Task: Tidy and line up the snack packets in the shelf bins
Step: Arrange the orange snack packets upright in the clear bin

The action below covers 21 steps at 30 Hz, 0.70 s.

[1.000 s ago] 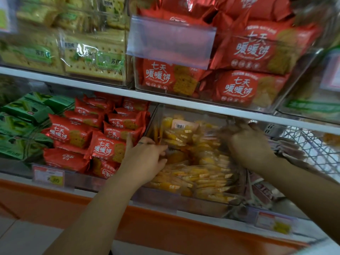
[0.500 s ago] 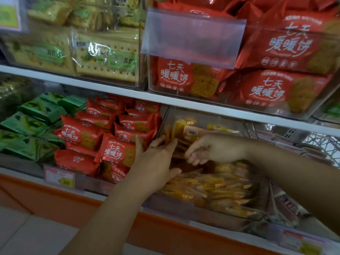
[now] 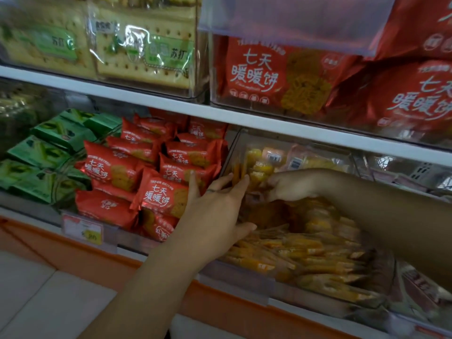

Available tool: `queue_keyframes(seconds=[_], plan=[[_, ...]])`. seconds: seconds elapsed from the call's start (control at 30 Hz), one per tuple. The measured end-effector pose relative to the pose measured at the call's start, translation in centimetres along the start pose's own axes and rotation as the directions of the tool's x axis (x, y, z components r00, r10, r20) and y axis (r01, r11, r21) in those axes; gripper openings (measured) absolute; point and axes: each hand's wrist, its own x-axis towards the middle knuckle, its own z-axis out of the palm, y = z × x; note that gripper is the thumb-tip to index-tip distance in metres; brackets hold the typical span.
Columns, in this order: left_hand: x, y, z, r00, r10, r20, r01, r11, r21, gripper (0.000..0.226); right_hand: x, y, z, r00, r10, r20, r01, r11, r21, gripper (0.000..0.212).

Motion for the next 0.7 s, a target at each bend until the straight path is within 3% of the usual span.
queue_keyframes(seconds=[0.13, 0.3, 0.47, 0.6, 0.7], plan=[[0.0, 0.0, 0.1, 1.000, 0.001, -0.007, -0.001, 1.000, 0.008, 0.086, 1.2, 0.5, 0.7, 0.995, 0.016, 0.093, -0.010, 0.998, -0.064, 0.050], [0.1, 0.0, 0.2, 1.000, 0.000, -0.011, 0.000, 1.000, 0.014, 0.085, 2.1, 0.5, 1.2, 0.985, 0.052, 0.166, -0.055, 0.998, 0.017, 0.069], [0.0, -0.1, 0.2, 1.000, 0.002, -0.018, -0.002, 1.000, 0.008, 0.084, 3.0, 0.5, 2.2, 0.991, 0.064, 0.119, -0.052, 0.994, -0.095, 0.072], [0.0, 0.0, 0.2, 1.000, 0.000, -0.017, 0.000, 1.000, 0.008, 0.083, 3.6, 1.0, 2.4, 0.996, 0.048, 0.079, -0.046, 0.999, -0.024, 0.077], [0.0, 0.0, 0.2, 1.000, 0.001, -0.014, -0.001, 1.000, 0.000, 0.082, 3.5, 1.2, 2.4, 0.997, 0.043, 0.060, -0.045, 0.998, 0.038, 0.063]])
